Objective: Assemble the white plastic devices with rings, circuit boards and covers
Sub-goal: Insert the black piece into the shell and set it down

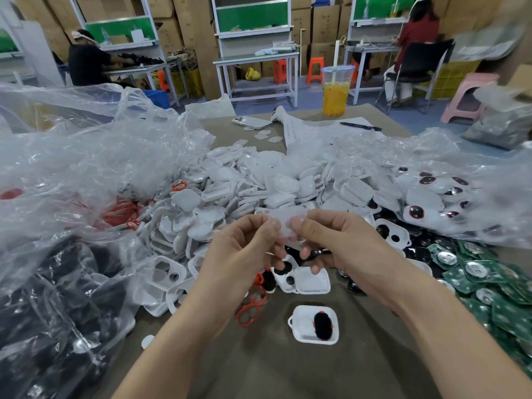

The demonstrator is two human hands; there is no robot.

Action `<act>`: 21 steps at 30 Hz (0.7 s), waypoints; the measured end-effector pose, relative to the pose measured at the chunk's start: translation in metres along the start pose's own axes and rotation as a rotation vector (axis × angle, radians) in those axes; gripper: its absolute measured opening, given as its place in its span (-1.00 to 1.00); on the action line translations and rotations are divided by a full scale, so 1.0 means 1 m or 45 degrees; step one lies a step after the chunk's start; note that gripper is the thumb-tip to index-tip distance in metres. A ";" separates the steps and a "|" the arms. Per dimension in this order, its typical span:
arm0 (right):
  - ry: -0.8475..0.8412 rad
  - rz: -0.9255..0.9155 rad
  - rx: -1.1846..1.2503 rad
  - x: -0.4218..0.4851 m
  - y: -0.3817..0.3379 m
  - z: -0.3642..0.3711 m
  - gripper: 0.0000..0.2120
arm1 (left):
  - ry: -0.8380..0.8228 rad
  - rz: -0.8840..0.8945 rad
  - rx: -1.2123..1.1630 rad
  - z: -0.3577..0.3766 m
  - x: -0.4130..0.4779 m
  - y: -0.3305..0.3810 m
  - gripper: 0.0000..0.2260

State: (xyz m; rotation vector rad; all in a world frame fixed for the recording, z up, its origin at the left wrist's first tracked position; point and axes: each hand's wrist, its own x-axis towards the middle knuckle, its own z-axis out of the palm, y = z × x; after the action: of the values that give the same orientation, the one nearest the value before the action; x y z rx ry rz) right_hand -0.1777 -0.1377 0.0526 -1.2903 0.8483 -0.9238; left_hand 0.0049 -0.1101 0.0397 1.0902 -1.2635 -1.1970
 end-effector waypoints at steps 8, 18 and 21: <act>-0.007 0.015 0.032 -0.001 -0.002 0.002 -0.75 | -0.007 -0.004 -0.004 0.001 0.000 0.002 -0.80; 0.064 0.023 0.211 0.000 -0.003 0.003 -0.68 | 0.232 0.193 0.271 0.008 -0.010 0.006 -0.94; 0.075 0.047 0.336 0.000 -0.005 0.003 -0.63 | 0.265 0.461 0.518 0.010 -0.011 0.004 -0.77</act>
State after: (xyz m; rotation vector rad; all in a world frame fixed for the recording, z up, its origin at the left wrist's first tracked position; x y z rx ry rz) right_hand -0.1752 -0.1368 0.0580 -1.0205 0.7648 -1.0123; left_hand -0.0041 -0.0980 0.0428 1.1753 -1.4976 -0.5525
